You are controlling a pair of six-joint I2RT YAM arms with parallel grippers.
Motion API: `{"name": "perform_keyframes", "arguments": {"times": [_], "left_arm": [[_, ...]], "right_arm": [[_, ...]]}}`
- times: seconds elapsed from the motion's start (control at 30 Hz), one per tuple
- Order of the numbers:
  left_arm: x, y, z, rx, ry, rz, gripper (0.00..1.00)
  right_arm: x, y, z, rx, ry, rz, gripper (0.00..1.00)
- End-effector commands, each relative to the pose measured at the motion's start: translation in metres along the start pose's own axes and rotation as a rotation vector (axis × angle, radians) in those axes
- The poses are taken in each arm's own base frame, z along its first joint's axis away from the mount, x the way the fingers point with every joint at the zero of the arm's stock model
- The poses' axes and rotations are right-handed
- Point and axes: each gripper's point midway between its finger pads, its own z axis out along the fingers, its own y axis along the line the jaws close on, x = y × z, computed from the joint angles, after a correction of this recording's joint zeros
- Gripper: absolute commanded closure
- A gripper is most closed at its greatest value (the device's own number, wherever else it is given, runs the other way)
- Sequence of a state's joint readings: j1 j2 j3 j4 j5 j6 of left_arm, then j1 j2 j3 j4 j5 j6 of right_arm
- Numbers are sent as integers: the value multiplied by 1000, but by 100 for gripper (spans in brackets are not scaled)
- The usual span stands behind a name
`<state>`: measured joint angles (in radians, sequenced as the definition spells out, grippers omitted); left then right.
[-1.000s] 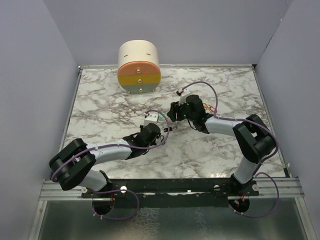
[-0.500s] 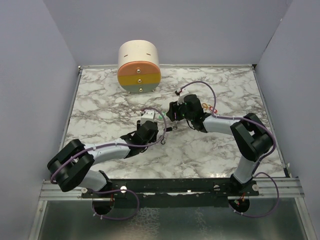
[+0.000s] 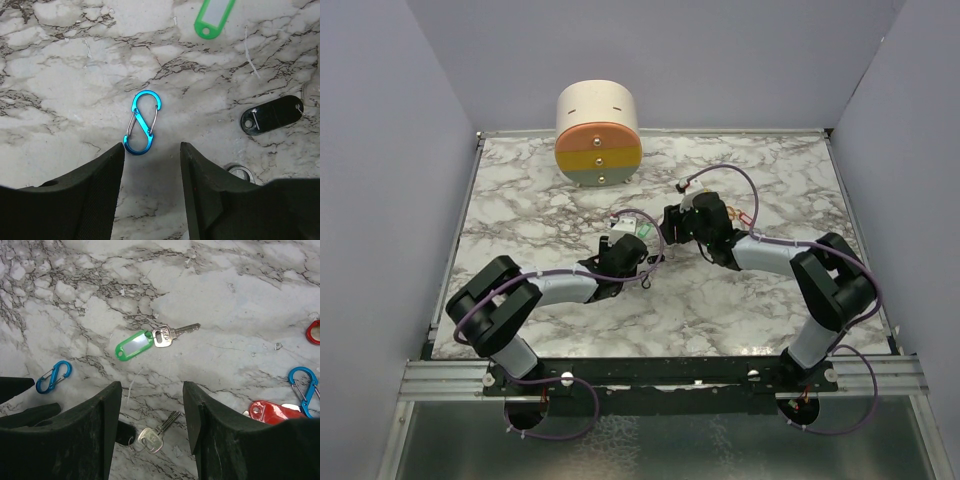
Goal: Put the keys on the keyring
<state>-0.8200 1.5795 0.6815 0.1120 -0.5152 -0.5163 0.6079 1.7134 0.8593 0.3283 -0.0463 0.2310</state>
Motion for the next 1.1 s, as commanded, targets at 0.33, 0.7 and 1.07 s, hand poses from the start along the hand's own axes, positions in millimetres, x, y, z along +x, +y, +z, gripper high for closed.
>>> {"name": "perform_keyframes", "arguments": {"times": [0.33, 0.7, 1.07], "left_arm": [[-14, 10, 12, -67, -38, 11, 49], [-10, 9, 25, -45, -13, 7, 59], [1, 7, 23, -10, 26, -5, 63]], "right_arm": [[-5, -4, -5, 34, -24, -12, 47], [-5, -5, -6, 40, -25, -14, 47], [-5, -7, -9, 48, -28, -15, 47]]}}
